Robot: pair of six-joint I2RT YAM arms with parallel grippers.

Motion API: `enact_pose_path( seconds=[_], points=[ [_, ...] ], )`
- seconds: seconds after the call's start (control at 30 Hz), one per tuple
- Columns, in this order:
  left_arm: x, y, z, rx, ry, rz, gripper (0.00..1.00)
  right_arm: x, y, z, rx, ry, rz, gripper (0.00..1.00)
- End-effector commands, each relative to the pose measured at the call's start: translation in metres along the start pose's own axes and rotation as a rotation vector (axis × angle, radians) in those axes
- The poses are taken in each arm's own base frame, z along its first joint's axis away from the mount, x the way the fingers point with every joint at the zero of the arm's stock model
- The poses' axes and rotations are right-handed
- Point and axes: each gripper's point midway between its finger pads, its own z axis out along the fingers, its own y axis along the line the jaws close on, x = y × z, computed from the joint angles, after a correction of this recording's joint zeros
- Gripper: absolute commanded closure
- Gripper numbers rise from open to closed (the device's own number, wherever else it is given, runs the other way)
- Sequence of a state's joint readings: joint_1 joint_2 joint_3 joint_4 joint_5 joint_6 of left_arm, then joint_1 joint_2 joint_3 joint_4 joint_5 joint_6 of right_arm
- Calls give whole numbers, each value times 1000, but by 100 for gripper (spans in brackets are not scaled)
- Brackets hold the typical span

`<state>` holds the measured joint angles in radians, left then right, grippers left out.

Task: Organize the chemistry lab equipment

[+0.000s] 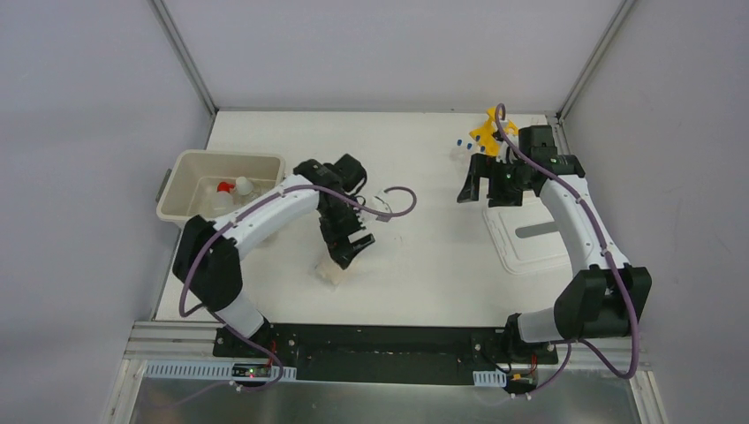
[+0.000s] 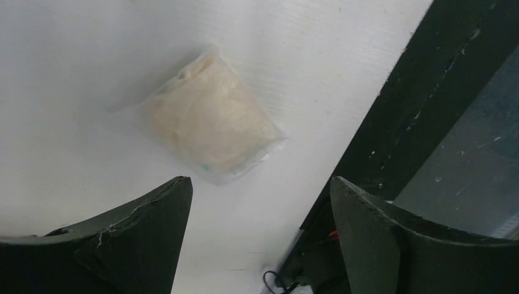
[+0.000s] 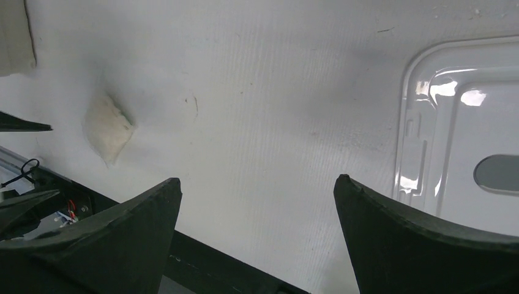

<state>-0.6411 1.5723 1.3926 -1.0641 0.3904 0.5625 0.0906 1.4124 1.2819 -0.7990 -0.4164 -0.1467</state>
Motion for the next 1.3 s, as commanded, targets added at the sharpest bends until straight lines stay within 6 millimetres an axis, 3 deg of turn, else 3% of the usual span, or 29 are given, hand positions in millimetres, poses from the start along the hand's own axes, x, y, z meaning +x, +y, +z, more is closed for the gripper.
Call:
enact_pose_path(
  seconds=[0.0,0.13,0.27,0.33,0.43,0.5,0.6,0.67,0.7,0.77,0.9,1.0,1.13,1.17,1.27],
  points=[
    [26,9,51,-70,109,-204,16,8,-4,-14,44,-17,-64,1],
    [45,30,84,-153,170,-240,26,23,-21,-15,124,10,-91,1],
    [49,43,102,-183,229,-286,47,38,-30,-19,163,39,-112,1],
    [50,45,106,-184,246,-290,62,42,-31,-20,169,44,-114,1],
    [44,47,96,-181,223,-275,89,43,-32,-21,170,44,-119,1],
    [24,42,67,-139,131,-284,100,42,-31,-22,166,45,-126,1],
    [-17,34,-4,-83,-97,-281,100,42,-26,-22,139,44,-132,1],
    [-29,46,-62,-146,-218,-297,100,40,-22,-21,118,44,-130,2],
    [-24,59,-87,-190,-249,-341,100,40,-21,-21,109,45,-129,3],
    [-2,93,-125,-286,-261,-446,100,38,-18,-20,96,41,-125,3],
    [78,161,-179,-495,-210,-655,100,37,-12,-19,64,43,-119,3],
    [126,188,-192,-527,-171,-760,100,38,-11,-18,55,49,-115,3],
    [148,194,-173,-470,-98,-762,100,38,-11,-17,52,52,-112,3],
    [150,193,-166,-444,-88,-759,95,38,-11,-18,53,50,-111,3],
    [147,186,-151,-369,-98,-746,63,38,-13,-19,66,52,-114,3]
  ],
)
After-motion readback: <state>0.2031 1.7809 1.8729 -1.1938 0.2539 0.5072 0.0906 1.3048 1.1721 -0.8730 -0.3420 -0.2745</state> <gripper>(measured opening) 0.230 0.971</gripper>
